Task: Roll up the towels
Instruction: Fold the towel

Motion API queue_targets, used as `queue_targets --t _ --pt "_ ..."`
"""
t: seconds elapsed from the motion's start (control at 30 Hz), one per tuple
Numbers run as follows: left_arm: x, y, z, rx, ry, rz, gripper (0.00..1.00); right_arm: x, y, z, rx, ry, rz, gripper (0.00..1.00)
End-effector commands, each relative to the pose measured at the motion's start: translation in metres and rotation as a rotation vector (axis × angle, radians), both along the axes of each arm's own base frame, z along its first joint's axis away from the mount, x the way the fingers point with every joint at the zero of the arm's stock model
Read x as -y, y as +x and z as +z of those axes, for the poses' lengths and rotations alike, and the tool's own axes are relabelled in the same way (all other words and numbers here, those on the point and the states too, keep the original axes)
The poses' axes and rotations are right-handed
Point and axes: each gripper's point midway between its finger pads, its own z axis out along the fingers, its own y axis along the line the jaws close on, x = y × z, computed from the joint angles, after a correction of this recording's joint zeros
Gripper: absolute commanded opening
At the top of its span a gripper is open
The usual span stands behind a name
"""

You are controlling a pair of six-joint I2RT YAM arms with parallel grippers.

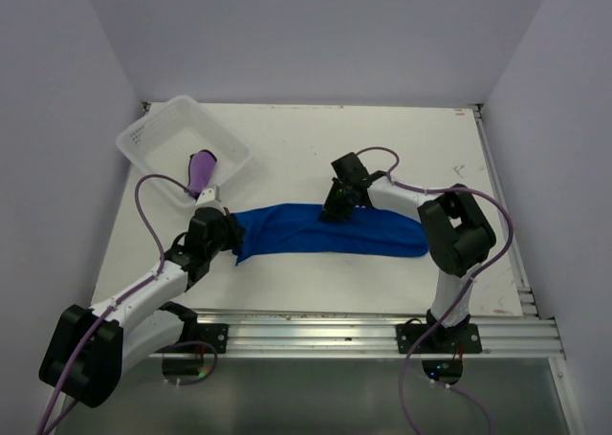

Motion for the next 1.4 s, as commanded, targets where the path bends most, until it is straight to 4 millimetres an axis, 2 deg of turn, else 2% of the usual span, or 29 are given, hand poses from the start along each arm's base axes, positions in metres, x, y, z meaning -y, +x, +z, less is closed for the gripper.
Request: queue_targets --t 0.0,0.1,0.6,1.03,1.37 --pt "0.0 0.006 0.007 0.046 -0.004 -0.004 0.0 -0.007 0.014 0.011 0.038 0.017 -0.017 0.08" --pt "0.0 0.005 0.006 0.046 -0.004 -0.006 0.0 -0.005 0.015 0.016 0.049 0.018 -0.021 0.0" --pt "-0.001 0.005 0.006 0.055 -0.007 -0.003 0.0 0.006 -0.023 0.04 0.066 0.059 -0.017 0.0" --pt "0.0 0.008 0.007 0.054 -0.008 0.0 0.0 -0.009 -0.068 0.028 0.023 0.057 0.036 0.0" --pt "0.002 0.008 0.008 0.053 -0.012 -0.005 0.0 -0.012 -0.074 0.021 0.01 0.058 0.039 0.0"
